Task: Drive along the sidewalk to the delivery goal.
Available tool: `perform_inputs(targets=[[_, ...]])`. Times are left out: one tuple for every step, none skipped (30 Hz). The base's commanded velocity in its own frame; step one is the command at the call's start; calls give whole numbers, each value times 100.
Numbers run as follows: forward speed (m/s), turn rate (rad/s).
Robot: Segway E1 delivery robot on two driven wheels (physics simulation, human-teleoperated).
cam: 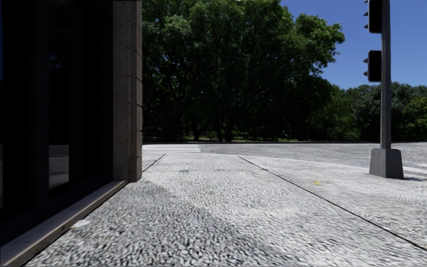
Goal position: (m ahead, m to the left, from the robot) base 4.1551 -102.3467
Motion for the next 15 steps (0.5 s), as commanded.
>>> perform_inputs(targets=[[117, -64], [117, -64], [117, -64], [117, -64], [117, -64], [117, -64], [117, -64], [117, -64], [117, -64], [117, -64], [117, -64], [117, -64], [117, -64], [117, -64], [117, -64]])
